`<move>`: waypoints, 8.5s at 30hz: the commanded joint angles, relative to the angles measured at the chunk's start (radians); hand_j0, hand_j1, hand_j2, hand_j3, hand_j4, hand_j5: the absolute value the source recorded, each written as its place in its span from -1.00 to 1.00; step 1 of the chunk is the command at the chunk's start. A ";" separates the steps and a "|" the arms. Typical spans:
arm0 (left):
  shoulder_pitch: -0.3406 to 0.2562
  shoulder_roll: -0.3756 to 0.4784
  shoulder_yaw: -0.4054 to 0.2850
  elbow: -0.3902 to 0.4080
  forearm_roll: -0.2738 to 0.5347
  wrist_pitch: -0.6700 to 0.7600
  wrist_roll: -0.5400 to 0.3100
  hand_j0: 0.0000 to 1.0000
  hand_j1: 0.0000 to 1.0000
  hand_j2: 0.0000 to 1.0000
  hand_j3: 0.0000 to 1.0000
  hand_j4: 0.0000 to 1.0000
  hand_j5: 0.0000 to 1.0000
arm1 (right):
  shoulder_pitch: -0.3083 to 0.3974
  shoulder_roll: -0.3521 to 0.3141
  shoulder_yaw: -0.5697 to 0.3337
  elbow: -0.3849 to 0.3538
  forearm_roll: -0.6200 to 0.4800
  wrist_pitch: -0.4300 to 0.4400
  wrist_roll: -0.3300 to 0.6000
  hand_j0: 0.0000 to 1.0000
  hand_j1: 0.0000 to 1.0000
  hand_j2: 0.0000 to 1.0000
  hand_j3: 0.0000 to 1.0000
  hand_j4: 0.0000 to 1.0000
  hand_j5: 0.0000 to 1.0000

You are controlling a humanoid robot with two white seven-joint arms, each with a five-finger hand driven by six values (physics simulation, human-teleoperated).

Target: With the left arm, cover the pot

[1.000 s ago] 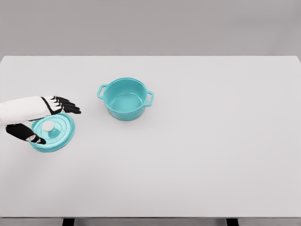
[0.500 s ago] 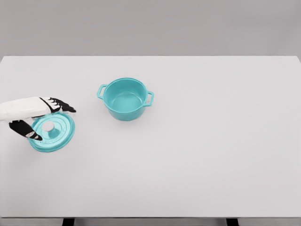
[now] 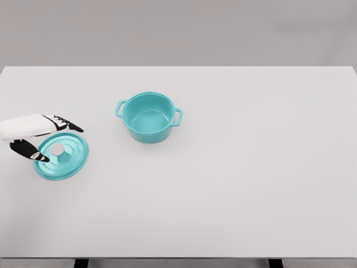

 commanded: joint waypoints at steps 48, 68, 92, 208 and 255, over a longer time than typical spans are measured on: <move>0.009 -0.025 -0.091 0.104 -0.022 0.003 0.074 -0.10 -0.10 -0.10 -0.10 -0.10 -0.10 | 0.000 0.000 0.000 0.000 0.001 0.000 0.000 1.00 1.00 1.00 1.00 1.00 1.00; -0.002 -0.022 -0.090 -0.076 -0.029 0.003 0.074 -0.17 -0.17 -0.17 -0.17 -0.17 -0.17 | 0.000 0.000 0.000 0.001 0.001 0.000 0.000 1.00 1.00 1.00 1.00 1.00 1.00; -0.160 -0.009 -0.090 -0.134 -0.019 0.003 0.074 -0.16 -0.16 -0.16 -0.16 -0.16 -0.16 | 0.000 0.000 0.000 0.000 0.001 0.000 0.000 1.00 1.00 1.00 1.00 1.00 1.00; -0.325 -0.517 -0.121 0.230 -0.210 0.003 0.074 0.30 0.30 0.30 0.30 0.30 0.30 | 0.000 0.000 0.000 0.000 0.001 0.000 0.000 1.00 1.00 1.00 1.00 1.00 1.00; -0.334 -0.510 -0.121 0.214 -0.147 0.003 0.074 0.82 0.82 0.82 0.82 0.82 0.82 | 0.000 0.000 0.000 0.000 0.001 0.000 0.000 1.00 1.00 1.00 1.00 1.00 1.00</move>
